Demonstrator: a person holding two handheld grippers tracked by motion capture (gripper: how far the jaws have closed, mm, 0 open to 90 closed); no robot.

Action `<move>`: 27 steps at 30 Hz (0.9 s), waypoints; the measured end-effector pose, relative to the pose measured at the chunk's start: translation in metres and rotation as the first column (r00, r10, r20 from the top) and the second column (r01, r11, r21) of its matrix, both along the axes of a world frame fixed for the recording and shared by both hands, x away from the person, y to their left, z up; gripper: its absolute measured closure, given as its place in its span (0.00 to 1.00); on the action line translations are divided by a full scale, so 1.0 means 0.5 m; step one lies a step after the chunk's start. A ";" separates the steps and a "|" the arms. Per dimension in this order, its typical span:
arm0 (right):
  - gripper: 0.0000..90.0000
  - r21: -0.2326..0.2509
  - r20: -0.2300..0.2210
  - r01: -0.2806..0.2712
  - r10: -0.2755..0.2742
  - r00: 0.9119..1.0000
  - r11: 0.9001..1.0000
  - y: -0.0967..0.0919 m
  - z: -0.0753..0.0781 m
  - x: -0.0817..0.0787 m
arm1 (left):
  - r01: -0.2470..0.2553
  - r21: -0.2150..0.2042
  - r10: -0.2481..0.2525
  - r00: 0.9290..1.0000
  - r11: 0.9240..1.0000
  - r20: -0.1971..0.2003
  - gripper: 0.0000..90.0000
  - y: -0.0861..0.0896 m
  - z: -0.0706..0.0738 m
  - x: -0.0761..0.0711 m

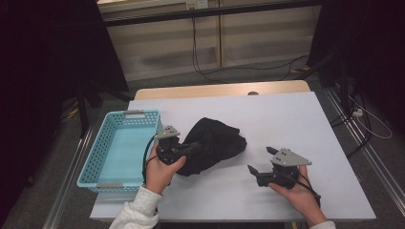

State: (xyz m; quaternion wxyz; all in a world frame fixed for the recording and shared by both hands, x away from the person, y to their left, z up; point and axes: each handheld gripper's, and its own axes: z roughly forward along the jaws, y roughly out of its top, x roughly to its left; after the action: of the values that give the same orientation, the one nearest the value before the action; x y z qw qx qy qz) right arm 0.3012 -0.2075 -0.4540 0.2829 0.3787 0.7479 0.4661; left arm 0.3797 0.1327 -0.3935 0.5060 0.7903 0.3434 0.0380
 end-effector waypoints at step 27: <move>0.98 -0.095 -0.178 -0.169 0.151 0.973 0.981 0.071 -0.006 0.105 | -0.005 0.025 0.004 1.000 1.000 0.004 0.97 -0.004 -0.009 -0.003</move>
State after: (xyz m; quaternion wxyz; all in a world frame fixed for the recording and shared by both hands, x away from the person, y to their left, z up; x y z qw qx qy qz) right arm 0.3535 -0.1722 -0.4570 0.2000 0.3395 0.8216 0.4120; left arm 0.3780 0.1306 -0.3982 0.4968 0.7957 0.3436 0.0449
